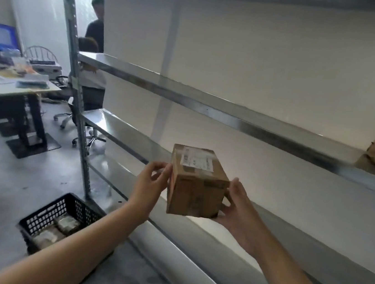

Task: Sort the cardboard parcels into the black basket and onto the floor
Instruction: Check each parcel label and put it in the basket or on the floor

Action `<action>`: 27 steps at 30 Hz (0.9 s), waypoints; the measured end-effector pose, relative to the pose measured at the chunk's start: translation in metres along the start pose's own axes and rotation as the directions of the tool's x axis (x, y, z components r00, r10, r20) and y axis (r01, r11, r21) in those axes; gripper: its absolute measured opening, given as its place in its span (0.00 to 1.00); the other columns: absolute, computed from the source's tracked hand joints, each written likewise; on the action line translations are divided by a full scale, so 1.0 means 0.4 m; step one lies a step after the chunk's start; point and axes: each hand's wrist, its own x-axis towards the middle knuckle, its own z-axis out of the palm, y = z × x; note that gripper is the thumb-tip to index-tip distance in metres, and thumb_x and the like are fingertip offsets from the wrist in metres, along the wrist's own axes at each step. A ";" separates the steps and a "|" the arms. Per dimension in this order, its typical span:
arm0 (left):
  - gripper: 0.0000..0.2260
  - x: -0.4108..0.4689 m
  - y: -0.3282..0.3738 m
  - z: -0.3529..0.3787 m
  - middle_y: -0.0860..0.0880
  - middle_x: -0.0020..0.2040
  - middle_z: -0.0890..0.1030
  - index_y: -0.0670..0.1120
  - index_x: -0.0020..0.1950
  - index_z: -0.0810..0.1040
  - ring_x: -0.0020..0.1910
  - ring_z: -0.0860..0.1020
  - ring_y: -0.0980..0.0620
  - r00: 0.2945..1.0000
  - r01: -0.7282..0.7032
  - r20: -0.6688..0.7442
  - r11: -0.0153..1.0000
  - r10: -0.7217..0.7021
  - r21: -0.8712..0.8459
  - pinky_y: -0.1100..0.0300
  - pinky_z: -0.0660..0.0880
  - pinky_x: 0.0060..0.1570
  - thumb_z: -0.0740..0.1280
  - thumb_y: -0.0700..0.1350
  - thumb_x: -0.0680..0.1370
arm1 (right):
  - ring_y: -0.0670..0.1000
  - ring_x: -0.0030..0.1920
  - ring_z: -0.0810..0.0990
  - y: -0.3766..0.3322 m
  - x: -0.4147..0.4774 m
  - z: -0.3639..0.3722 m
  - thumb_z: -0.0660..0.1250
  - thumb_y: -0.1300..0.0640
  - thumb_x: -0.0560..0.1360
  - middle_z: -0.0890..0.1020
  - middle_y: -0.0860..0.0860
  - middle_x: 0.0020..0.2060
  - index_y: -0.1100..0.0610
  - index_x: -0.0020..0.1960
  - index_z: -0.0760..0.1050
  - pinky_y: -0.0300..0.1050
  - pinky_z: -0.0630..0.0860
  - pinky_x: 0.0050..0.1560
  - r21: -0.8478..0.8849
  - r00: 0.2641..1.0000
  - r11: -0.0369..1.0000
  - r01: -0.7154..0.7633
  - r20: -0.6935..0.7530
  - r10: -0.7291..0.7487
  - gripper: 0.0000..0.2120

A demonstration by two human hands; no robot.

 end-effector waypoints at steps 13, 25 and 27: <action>0.14 0.206 -0.043 -0.411 0.54 0.55 0.81 0.57 0.58 0.79 0.60 0.76 0.52 0.955 0.297 -0.016 0.947 -0.298 0.120 0.47 0.75 0.60 0.57 0.59 0.82 | 0.55 0.53 0.82 0.224 0.468 0.336 0.71 0.49 0.74 0.84 0.54 0.53 0.57 0.56 0.76 0.61 0.80 0.55 -0.118 0.978 0.976 -0.185 0.073 0.194 0.15; 0.14 0.460 -0.211 -0.536 0.48 0.61 0.79 0.56 0.68 0.73 0.62 0.78 0.46 0.815 0.446 -0.382 0.893 -0.435 -0.067 0.46 0.78 0.58 0.63 0.50 0.81 | 0.50 0.55 0.83 0.377 0.994 0.408 0.78 0.56 0.69 0.78 0.49 0.60 0.54 0.57 0.67 0.45 0.80 0.44 -0.240 0.905 0.951 -0.194 0.331 0.268 0.23; 0.15 0.502 -0.231 -0.542 0.49 0.63 0.77 0.62 0.68 0.71 0.62 0.77 0.47 0.769 0.466 -0.458 0.882 -0.445 -0.075 0.42 0.78 0.56 0.63 0.52 0.81 | 0.52 0.57 0.82 0.409 1.066 0.421 0.79 0.56 0.68 0.78 0.50 0.60 0.54 0.57 0.68 0.45 0.80 0.45 -0.237 0.884 0.950 -0.205 0.371 0.284 0.25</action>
